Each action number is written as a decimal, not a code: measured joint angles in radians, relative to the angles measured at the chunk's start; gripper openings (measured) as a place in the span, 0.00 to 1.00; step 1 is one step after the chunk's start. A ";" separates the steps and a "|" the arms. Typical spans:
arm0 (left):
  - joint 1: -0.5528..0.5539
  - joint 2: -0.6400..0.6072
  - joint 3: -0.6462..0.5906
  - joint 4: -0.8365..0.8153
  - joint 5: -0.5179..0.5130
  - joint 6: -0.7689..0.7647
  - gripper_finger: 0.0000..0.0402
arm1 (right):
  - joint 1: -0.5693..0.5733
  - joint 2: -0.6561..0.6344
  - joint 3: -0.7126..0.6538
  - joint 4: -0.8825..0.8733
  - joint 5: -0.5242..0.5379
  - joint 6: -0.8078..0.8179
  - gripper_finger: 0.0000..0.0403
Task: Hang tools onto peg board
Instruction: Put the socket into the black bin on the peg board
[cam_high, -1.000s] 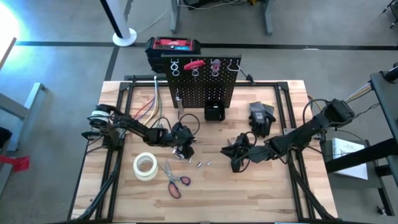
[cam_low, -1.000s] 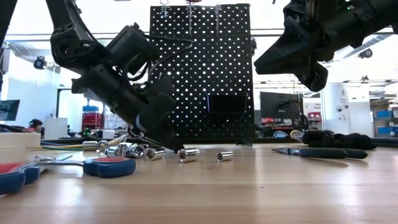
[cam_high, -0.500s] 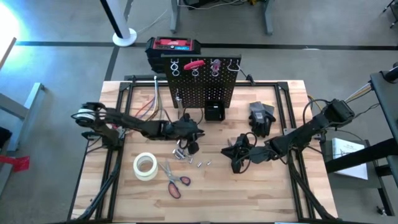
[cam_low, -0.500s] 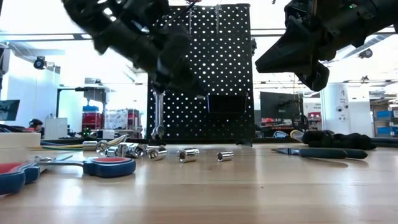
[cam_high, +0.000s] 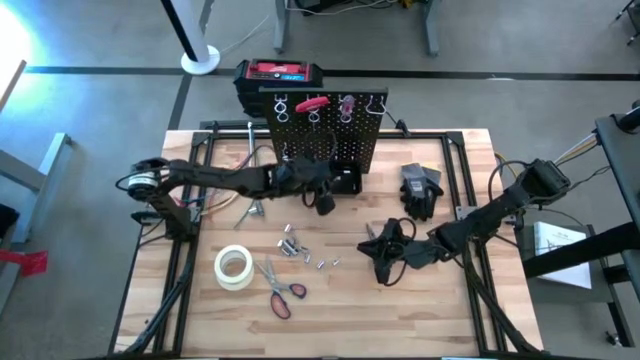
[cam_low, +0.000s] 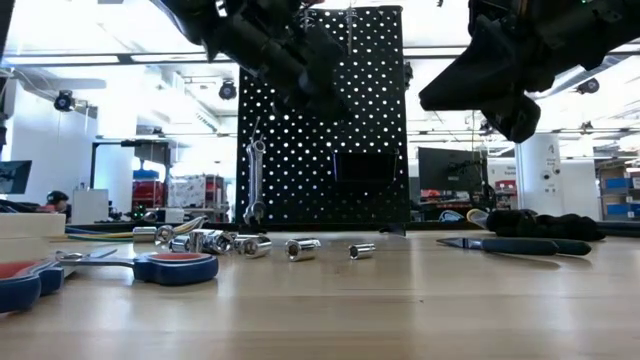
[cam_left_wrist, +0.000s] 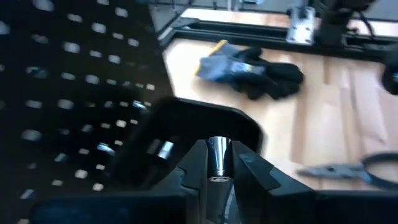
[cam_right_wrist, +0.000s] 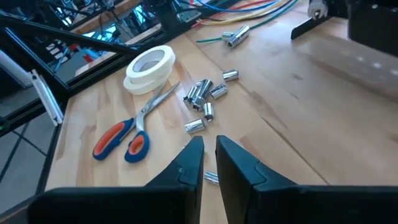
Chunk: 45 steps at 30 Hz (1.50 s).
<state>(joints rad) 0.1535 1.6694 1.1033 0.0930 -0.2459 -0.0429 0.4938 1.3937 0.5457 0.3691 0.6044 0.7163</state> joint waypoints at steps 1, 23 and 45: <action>0.014 0.000 0.004 -0.004 0.009 -0.001 0.10 | 0.000 0.000 0.000 -0.001 0.001 -0.003 0.08; 0.101 -0.001 0.016 -0.048 0.124 -0.052 0.34 | -0.003 0.066 0.000 -0.030 -0.019 -0.043 0.06; -0.280 -0.015 -0.202 -0.266 0.138 -0.244 0.39 | -0.046 0.244 0.001 0.128 -0.065 -0.127 0.18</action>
<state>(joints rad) -0.1262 1.6543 0.9018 -0.1725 -0.1077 -0.2866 0.4480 1.6376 0.5471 0.4973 0.5394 0.5894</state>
